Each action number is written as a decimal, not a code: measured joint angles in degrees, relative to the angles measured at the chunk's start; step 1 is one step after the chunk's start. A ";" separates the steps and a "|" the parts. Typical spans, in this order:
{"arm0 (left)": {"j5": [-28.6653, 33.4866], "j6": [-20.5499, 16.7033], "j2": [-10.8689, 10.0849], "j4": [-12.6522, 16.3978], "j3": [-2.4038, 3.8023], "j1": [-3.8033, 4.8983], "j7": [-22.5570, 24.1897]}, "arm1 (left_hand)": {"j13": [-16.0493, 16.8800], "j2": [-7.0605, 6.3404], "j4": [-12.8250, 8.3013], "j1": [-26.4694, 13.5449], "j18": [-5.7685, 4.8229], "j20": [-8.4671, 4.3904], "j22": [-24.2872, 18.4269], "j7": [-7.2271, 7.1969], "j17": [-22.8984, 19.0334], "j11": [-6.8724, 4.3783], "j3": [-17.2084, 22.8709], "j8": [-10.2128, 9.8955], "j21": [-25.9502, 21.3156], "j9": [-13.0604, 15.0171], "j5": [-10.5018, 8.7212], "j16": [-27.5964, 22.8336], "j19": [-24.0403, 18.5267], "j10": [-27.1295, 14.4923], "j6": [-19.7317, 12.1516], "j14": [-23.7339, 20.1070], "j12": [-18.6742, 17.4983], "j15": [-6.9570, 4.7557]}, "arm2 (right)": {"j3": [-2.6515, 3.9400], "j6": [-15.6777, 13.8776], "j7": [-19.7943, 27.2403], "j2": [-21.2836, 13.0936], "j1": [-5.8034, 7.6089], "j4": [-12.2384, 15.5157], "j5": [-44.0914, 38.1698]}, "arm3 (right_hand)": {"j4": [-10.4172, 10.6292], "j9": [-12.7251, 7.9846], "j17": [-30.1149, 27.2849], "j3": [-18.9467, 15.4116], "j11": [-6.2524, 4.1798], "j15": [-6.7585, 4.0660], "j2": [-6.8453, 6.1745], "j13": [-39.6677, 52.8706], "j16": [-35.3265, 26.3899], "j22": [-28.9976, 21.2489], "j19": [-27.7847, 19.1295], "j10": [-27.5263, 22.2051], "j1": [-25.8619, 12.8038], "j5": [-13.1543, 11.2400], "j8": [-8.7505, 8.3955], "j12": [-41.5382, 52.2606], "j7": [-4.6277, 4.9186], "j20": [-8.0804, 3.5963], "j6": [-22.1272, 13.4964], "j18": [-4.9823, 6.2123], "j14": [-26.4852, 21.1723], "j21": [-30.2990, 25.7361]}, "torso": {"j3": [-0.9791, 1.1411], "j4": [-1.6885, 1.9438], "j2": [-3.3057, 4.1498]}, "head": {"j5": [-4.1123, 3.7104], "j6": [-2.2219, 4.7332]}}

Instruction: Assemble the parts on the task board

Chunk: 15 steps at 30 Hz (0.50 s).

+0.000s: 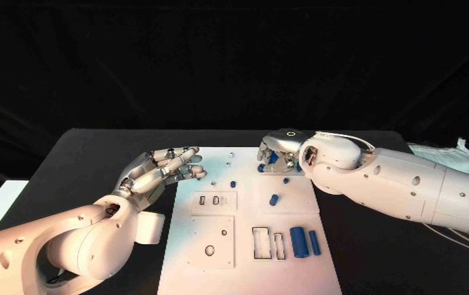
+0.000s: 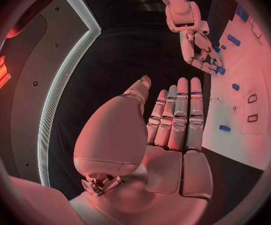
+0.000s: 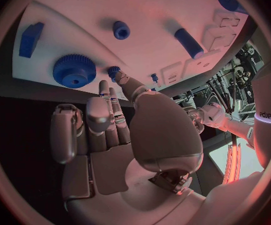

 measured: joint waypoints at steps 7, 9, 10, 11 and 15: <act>0.03 -0.02 -0.05 -0.07 0.01 0.01 -0.12 | 0.00 0.00 0.00 0.00 0.00 0.00 -0.05 0.00 0.00 0.00 0.00 0.00 0.00 0.00 0.00 0.00 0.00 0.00 0.00 0.00 -0.28 0.00 | 0.00 0.95 -0.01 0.43 -0.03 -0.14 -0.46 | 0.69 0.06 0.86 1.00 0.00 0.00 -0.23 0.00 0.78 0.75 0.00 0.01 0.23 0.00 0.00 0.00 -0.52 0.00 0.52 0.00 0.00 0.43 | 0.01 0.09 0.32 | -0.14 0.29; 0.04 -0.03 -0.08 -0.07 0.01 0.01 -0.17 | 0.00 0.00 0.00 0.00 0.00 0.00 -0.05 0.06 0.00 0.00 0.00 0.00 0.00 0.00 0.00 0.00 0.00 0.00 -0.06 0.00 -0.29 0.00 | 0.00 1.19 -0.01 0.56 -0.07 -0.26 -0.54 | 0.84 0.13 0.94 1.15 0.00 0.00 -0.23 0.00 1.01 0.81 0.00 0.01 0.23 0.00 0.00 0.00 -0.52 0.00 0.52 0.00 0.00 0.43 | 0.01 0.12 0.40 | -0.13 0.31; 0.04 -0.03 -0.09 -0.07 0.01 0.02 -0.19 | 0.00 0.00 -0.01 0.00 0.00 0.00 -0.05 0.21 0.01 0.14 -0.01 -0.16 0.00 0.00 0.00 0.00 0.00 -0.13 -0.21 0.00 -0.28 0.00 | 0.00 1.29 -0.01 0.61 -0.09 -0.30 -0.56 | 0.85 0.13 0.94 1.16 0.00 0.00 -0.23 0.00 1.01 0.81 0.00 0.01 0.23 0.00 0.00 0.00 -0.52 0.00 0.52 0.00 0.00 0.43 | 0.01 0.15 0.44 | -0.10 0.31; 0.04 -0.03 -0.10 -0.07 0.01 0.02 -0.21 | 0.00 0.00 -0.16 0.00 0.00 0.00 -0.05 0.21 0.05 0.21 -0.16 -0.24 0.00 0.00 0.00 0.00 0.00 -0.21 -0.21 0.00 -0.28 0.00 | 0.00 1.38 -0.01 0.64 -0.10 -0.34 -0.59 | 0.85 0.13 0.94 1.16 -0.01 0.00 -0.23 0.00 1.01 0.81 0.00 0.02 0.23 0.00 0.00 0.00 -0.52 0.00 0.52 0.01 0.00 0.62 | 0.01 0.15 0.46 | -0.09 0.31; 0.05 -0.05 -0.15 -0.07 0.01 0.03 -0.33 | -0.02 0.00 -0.41 0.00 -0.01 0.22 -0.07 0.57 0.20 0.54 -0.40 -0.69 0.00 -0.01 0.00 -0.33 -0.22 -0.54 -0.58 -0.29 -0.63 0.29 | 0.00 1.67 0.01 0.79 -0.11 -0.50 -0.67 | 1.58 0.13 1.03 1.87 -0.21 0.00 -0.23 0.01 1.01 0.93 0.00 0.22 0.23 0.00 0.00 0.00 -0.50 0.00 0.94 0.00 0.00 0.67 | 0.00 0.19 0.59 | -0.04 0.42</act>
